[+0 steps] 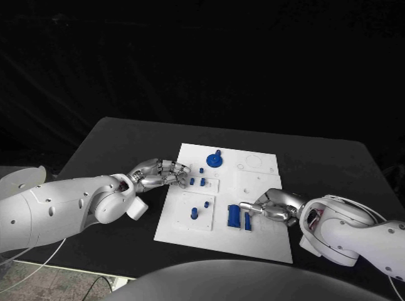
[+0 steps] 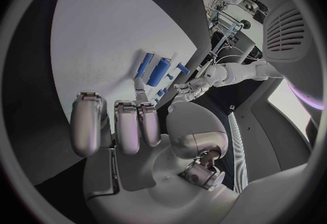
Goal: Assemble the parts on the task board
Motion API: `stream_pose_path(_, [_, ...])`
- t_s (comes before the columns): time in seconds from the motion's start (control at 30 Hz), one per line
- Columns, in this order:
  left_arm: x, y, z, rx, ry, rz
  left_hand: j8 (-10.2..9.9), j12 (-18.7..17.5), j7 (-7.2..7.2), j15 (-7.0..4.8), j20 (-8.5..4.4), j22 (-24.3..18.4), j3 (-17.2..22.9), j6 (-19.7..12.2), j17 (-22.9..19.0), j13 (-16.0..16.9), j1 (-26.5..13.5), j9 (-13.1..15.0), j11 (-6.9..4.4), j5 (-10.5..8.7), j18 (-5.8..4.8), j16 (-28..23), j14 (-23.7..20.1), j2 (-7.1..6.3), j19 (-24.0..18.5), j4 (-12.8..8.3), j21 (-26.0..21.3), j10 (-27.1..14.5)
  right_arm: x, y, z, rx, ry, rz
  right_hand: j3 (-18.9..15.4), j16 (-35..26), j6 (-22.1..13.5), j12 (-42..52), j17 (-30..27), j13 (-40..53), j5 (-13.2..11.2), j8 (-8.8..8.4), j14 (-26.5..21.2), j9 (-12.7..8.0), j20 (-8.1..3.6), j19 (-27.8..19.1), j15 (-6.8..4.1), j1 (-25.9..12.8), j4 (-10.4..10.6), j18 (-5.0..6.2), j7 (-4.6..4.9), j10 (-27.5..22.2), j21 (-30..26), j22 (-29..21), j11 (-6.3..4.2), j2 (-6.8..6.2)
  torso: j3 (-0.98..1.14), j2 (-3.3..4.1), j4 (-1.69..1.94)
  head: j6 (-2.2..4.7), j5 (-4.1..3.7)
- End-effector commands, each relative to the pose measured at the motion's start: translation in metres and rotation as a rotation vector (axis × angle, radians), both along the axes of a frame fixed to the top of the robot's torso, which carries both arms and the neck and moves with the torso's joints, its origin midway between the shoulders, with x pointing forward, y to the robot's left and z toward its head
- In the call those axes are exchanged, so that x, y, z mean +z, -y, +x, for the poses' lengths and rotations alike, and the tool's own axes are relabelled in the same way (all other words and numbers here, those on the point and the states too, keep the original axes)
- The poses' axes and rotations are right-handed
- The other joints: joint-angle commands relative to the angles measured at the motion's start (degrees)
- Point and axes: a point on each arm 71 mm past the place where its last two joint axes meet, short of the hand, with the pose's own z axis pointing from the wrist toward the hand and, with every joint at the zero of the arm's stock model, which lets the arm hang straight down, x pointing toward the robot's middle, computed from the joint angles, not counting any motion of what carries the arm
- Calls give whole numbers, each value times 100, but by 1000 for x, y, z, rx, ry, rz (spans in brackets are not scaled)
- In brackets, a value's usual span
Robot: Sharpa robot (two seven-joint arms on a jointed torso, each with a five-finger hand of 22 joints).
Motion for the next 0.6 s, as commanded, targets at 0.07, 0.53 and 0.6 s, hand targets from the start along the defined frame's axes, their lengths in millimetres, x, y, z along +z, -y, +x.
stream_pose_path(0.07, [5,-1,-1,17,38,-30,58,54,44,34,-28,41,9,48,-12,-24,-60,4,29,-5,-69,56,49,-129,5,1,34,77,11,4,4,-76,69,117,-109,-8,412,22,655,1509,42,204,446,53,33,258,0,77,-7,-34,-85,601,56,1149,-8,49,2,-14,-6,1,-18])
stream_pose_path(0.53, [58,-7,9,106,240,-118,-104,-173,-177,47,-12,-91,-757,288,-489,-503,-1416,-345,83,-683,-56,-465,-141,-48,49,302,-194,143,77,26,51,-408,243,631,-612,-4617,394,-4628,-4992,-2362,899,313,-1529,37,215,-1888,217,707,-8,711,40,-2348,-5604,-1250,143,147,-2,-97,-77,1,-53])
stream_pose_path(0.6, [64,-5,10,113,265,-133,-219,-438,-208,-19,-64,-303,-1011,347,-840,-860,-1525,-517,13,-819,-35,-918,-207,19,-45,286,-436,104,77,26,55,-415,200,705,-632,-5583,179,-5536,-5411,-2970,879,218,-2295,-43,501,-2550,596,833,-14,599,230,-3156,-6363,-1827,446,174,-2,-92,-83,1,-77])
